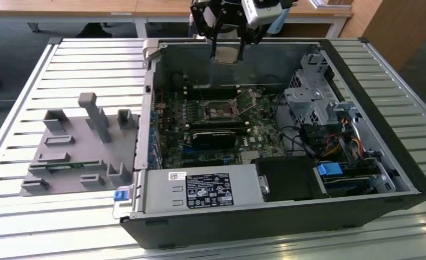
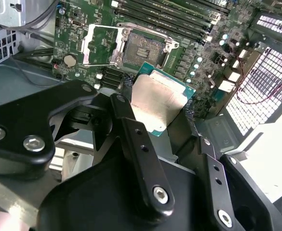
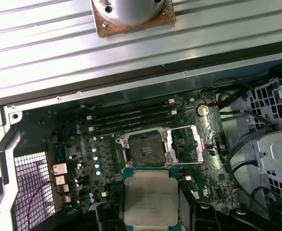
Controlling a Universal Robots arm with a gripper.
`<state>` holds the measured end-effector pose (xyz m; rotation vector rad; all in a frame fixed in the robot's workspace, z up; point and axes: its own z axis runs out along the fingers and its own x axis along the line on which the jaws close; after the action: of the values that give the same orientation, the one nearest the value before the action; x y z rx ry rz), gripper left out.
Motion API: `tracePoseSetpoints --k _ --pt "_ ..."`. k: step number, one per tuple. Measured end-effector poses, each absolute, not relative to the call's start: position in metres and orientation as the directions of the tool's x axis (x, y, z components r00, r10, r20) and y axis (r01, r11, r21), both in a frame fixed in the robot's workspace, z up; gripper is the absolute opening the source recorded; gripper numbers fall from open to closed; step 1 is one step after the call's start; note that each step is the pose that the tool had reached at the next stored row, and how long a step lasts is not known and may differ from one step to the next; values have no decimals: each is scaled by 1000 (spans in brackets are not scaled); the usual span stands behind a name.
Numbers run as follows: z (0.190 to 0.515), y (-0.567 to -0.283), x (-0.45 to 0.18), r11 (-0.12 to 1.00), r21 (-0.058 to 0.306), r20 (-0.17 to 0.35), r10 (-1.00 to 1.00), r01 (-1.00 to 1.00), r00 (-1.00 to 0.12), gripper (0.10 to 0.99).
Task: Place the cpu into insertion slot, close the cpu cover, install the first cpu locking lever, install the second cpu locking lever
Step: 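Place the cpu into insertion slot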
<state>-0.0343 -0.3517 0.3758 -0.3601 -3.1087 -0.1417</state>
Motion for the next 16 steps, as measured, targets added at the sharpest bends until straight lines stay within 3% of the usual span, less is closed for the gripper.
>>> tracePoseSetpoints --k 16 --pt "375 -352 -34 948 88 19 307 307 -952 541"
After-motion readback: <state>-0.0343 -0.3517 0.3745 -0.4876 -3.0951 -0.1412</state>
